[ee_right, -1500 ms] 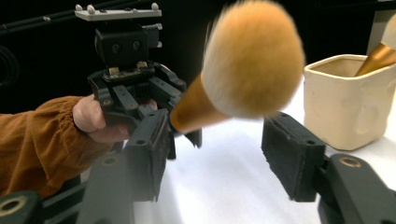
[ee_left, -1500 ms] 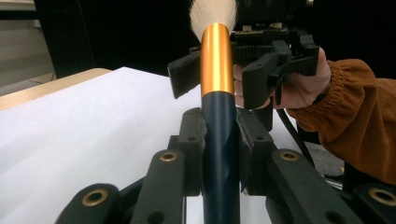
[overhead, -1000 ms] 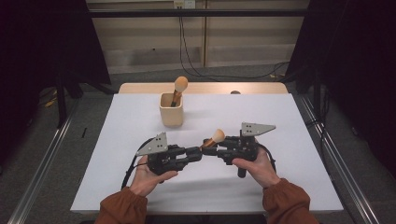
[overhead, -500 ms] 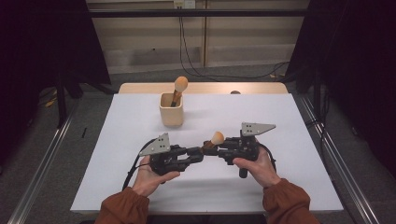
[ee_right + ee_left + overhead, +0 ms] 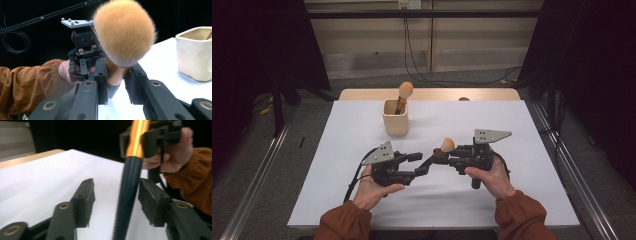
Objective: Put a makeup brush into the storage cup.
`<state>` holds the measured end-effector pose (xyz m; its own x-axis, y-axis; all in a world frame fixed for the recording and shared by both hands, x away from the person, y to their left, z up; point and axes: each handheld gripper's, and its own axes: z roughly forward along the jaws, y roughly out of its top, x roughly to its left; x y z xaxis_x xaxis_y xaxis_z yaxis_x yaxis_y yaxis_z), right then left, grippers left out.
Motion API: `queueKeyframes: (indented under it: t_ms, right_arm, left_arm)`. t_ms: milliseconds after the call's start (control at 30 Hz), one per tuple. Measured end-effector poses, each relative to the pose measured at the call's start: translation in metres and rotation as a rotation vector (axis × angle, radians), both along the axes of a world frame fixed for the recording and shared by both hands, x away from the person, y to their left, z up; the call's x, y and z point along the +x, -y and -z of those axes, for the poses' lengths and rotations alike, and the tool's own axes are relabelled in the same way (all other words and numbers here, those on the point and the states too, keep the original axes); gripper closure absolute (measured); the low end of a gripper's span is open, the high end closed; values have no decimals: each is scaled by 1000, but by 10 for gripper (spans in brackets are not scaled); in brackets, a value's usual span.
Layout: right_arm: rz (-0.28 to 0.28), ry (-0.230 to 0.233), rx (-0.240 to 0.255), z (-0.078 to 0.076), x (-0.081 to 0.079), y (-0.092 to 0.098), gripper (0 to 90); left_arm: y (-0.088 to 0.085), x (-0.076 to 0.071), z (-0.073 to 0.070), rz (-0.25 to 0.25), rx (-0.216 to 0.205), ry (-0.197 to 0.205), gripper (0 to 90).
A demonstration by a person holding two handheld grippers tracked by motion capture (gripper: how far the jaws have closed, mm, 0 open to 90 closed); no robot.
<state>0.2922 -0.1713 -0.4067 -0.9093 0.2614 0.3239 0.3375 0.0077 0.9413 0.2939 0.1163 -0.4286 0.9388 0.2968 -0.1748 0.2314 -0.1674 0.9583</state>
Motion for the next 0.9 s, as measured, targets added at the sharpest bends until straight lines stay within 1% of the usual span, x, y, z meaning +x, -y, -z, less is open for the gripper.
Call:
queueKeyframes:
  t_ms: [33, 100, 167, 267, 333, 367, 433, 500, 533, 567, 633, 667, 767, 833, 867, 900]
  right_arm:
    - [3, -3, 0, 0, 0, 1, 732]
    - [9, -9, -6, 0, 1, 3, 731]
    - [15, -11, -13, 0, 1, 5, 731]
    - [25, -10, -17, 0, 1, 7, 732]
    - [29, -8, -28, 0, 1, 9, 732]
    - [30, -9, -34, 0, 1, 10, 732]
    - [32, -9, -46, 0, 1, 11, 732]
    - [36, -13, -57, -1, 1, 14, 732]
    - [38, -16, -62, -1, 1, 15, 732]
    - [41, -23, -68, -1, 1, 16, 732]
    - [51, -28, -68, -1, 1, 18, 731]
    - [54, -28, -68, -1, 1, 19, 731]
    - [54, -29, -80, -2, 1, 19, 732]
    - [51, -28, -91, -3, 2, 18, 731]
    - [53, -31, -96, -4, 2, 18, 731]
    - [54, -30, -100, -4, 2, 18, 731]
  left_arm:
    - [-1, 0, 0, -6, 1, -6, 420]
    - [-3, -1, 0, -18, 19, -5, 366]
    - [-5, -1, -1, -29, 21, -13, 323]
    - [-9, 0, -2, -47, 29, -14, 275]
    - [-12, 0, -3, -59, 30, -18, 228]
    - [-14, 1, -3, -67, 37, -15, 219]
    - [-16, 1, -4, -81, 37, -27, 177]
    - [-19, 2, -4, -91, 52, -27, 126]
    - [-19, 2, -4, -112, 60, -37, 100]
    - [-20, 2, -4, -119, 68, -43, 54]
    - [-21, 3, -4, -116, 71, -56, 47]
    - [-22, 3, -3, -112, 80, -58, 44]
    - [-22, 4, -3, -99, 78, -85, 24]
    - [-22, 3, -2, -80, 99, -56, 13]
    - [-21, 3, -2, -78, 100, -43, 14]
    - [-21, 3, -3, -75, 103, -43, 13]
